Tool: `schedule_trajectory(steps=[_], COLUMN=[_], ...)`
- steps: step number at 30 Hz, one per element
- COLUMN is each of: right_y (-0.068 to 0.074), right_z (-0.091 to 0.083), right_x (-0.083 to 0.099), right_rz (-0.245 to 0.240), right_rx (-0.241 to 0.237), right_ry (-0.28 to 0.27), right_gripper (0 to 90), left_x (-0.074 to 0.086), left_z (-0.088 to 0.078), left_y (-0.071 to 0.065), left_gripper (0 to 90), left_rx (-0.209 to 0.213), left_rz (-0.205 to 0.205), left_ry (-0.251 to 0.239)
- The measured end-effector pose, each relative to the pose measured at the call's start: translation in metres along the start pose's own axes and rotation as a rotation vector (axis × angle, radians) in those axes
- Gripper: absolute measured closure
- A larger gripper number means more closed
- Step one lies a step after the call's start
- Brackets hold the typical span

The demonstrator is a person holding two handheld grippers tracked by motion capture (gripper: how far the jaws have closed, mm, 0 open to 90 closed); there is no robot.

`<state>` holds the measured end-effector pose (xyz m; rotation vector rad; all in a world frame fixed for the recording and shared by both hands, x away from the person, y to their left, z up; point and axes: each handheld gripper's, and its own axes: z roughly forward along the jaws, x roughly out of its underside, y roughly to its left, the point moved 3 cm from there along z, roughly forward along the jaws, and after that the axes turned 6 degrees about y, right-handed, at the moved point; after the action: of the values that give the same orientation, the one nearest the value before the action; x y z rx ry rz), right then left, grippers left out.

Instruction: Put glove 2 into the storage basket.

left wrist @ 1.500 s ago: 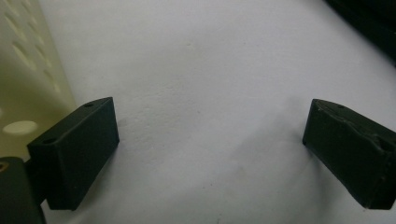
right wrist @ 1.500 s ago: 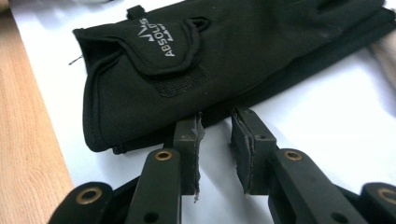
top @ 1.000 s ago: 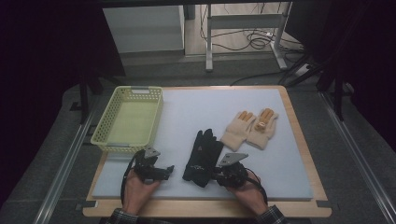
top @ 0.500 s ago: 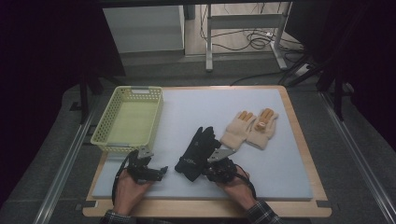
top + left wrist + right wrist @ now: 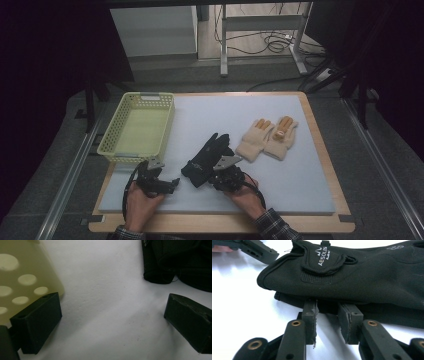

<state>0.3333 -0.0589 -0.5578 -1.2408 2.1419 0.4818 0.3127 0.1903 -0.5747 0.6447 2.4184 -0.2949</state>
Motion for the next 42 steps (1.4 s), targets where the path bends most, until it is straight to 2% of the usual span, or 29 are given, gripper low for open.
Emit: schedule_trajectory(steps=[3,7,11,16,20,28,32,35,40,42], right_y=[0.001,-0.007,-0.024,-0.048,-0.064,-0.085,-0.088,-0.087,-0.087,-0.087], right_z=[-0.005,-0.021,-0.042,-0.067,-0.078,-0.085,-0.085,-0.084,-0.083,-0.083], right_x=[0.002,0.01,0.021,0.04,0.057,0.081,0.085,0.085,0.086,0.086], right_rz=[-0.012,0.001,0.026,0.08,0.115,0.135,0.146,0.135,0.141,0.143], right_rx=[0.002,0.026,0.08,0.13,0.145,0.197,0.182,0.198,0.197,0.198], right_ry=[0.018,0.009,-0.006,-0.01,0.007,0.036,0.021,0.031,0.027,0.027], right_gripper=[58.9,54.5,50.1,41.3,34.8,26.4,21.6,18.5,18.4,18.2], left_x=[0.0,0.0,0.0,0.0,0.0,0.0,0.0,0.0,0.001,0.001], left_z=[0.0,0.0,0.0,0.0,0.0,0.0,0.0,0.0,-0.001,-0.002], left_y=[0.0,0.0,0.0,0.0,0.0,0.0,0.0,0.0,0.001,0.001], left_gripper=[1.3,1.3,1.3,1.3,1.3,1.2,1.1,0.5,0.3,1.7], left_rx=[0.0,0.001,0.001,0.002,0.001,0.001,0.004,0.01,0.028,0.012], left_rz=[-0.006,-0.006,-0.006,-0.006,-0.006,0.0,-0.005,0.003,-0.011,0.004], left_ry=[-0.002,-0.003,-0.002,-0.003,-0.003,-0.001,-0.003,-0.002,-0.007,-0.001])
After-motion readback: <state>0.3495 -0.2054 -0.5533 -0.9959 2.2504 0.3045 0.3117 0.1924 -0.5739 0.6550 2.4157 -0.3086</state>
